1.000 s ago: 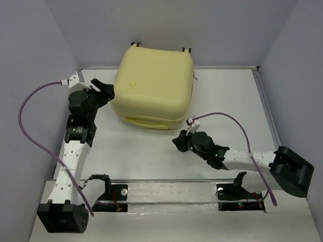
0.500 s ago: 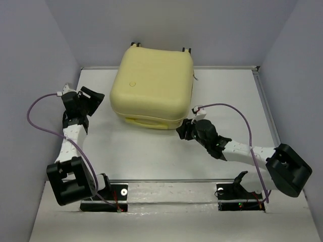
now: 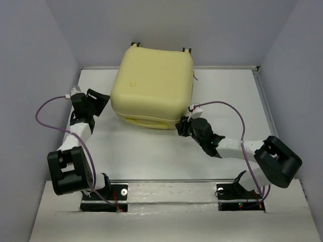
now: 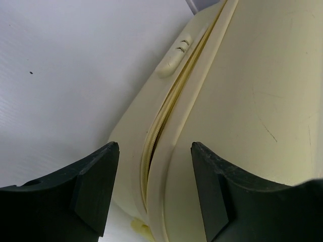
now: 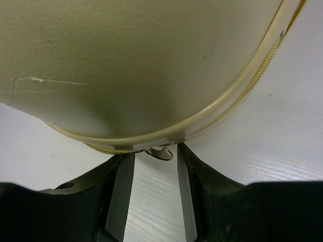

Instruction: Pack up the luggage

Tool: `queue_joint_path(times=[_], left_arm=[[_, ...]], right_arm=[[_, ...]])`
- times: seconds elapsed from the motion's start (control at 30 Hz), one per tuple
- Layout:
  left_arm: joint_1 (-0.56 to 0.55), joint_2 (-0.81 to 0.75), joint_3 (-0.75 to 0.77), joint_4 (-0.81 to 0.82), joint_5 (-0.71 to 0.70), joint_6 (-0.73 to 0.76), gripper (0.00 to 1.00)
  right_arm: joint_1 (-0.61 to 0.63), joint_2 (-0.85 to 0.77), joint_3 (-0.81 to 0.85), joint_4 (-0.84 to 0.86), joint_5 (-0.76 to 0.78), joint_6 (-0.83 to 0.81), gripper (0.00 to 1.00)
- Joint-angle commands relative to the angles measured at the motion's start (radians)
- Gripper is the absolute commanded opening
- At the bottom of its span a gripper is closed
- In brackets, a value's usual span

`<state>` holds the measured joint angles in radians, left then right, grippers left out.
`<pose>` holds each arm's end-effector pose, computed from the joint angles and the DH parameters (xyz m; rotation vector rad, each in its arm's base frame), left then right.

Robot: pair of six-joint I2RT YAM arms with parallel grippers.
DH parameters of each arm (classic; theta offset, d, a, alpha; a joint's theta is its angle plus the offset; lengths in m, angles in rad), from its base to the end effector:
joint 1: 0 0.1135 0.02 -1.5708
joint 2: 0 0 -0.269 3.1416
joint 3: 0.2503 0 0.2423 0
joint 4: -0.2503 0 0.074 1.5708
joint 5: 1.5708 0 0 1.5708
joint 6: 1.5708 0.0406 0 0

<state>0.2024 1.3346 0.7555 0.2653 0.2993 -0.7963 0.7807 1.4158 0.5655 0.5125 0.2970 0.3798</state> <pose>0.2901 0.0473 0.2620 -0.7336 1.7837 -0.6842 0.2108 0.1921 0.2051 -0.1823 1.9166 0.5043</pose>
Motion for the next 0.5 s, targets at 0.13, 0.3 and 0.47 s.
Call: queue_joint_path(times=[0.13, 0.3, 0.47], left_arm=[[-0.099, 0.020, -0.039, 0.104, -0.020, -0.035, 0.68], [-0.158, -0.009, -0.079, 0.121, -0.052, -0.029, 0.67], [-0.254, -0.066, -0.146, 0.172, -0.054, -0.057, 0.67]], right_arm=[[-0.004, 0.072, 0.047, 0.271, 0.008, -0.065, 0.28], [-0.004, 0.065, 0.025, 0.311, -0.038, -0.064, 0.07], [0.142, 0.075, 0.157, 0.028, -0.056, -0.091, 0.07]])
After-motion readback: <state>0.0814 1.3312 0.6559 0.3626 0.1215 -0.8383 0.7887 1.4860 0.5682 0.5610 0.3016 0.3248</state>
